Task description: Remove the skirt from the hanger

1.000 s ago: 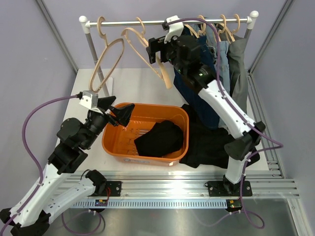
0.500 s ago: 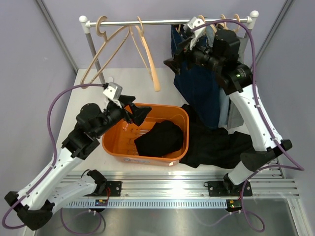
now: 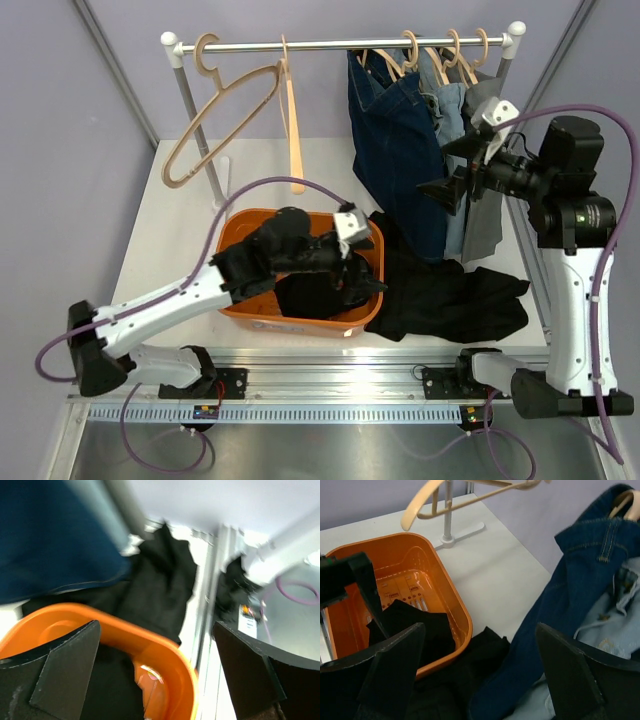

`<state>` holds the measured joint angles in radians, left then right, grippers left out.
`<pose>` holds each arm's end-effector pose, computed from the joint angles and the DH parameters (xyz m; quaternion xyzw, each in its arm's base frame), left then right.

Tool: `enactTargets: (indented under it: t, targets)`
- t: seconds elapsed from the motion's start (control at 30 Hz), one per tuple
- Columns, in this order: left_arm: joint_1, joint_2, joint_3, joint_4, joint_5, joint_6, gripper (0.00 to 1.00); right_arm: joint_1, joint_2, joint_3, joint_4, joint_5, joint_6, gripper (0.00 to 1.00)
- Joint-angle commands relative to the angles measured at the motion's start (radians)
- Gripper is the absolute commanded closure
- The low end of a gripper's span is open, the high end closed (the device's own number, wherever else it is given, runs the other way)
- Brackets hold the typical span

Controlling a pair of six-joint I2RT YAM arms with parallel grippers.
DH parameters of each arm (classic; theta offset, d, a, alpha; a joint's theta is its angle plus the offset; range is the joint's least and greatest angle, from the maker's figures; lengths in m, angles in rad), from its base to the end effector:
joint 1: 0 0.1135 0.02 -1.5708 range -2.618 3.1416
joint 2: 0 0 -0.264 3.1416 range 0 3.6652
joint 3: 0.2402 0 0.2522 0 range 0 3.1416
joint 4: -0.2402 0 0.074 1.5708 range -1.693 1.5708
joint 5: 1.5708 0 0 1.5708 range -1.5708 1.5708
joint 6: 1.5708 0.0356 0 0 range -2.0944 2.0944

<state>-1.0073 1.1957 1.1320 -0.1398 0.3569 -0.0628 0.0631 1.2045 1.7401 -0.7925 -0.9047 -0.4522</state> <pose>0.1373 -0.2406 0.3817 0.4469 0.6284 -0.4353 0.4646 0.1962 0.0404 0.5122 -0.4396 0.6207 0.2334 0.6058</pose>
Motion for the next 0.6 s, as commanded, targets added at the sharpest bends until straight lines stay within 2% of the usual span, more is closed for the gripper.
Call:
enactTargets:
  t: [0.0,0.23,0.4,0.57]
  targets:
    - [-0.072,0.116,0.098,0.043,0.099,0.109,0.01,-0.087,-0.039,-0.057,-0.097,-0.082,-0.036,0.01]
    - [-0.171,0.352,0.224,0.023,0.119,0.182,0.03,-0.242,-0.112,-0.151,-0.083,-0.085,0.013,0.02]
    - [-0.229,0.49,0.25,0.084,0.071,0.182,0.04,-0.368,-0.105,-0.165,-0.042,-0.14,0.092,0.02]
    - [-0.283,0.625,0.313,0.085,-0.055,0.196,0.05,-0.394,-0.111,-0.186,-0.013,-0.164,0.128,0.02]
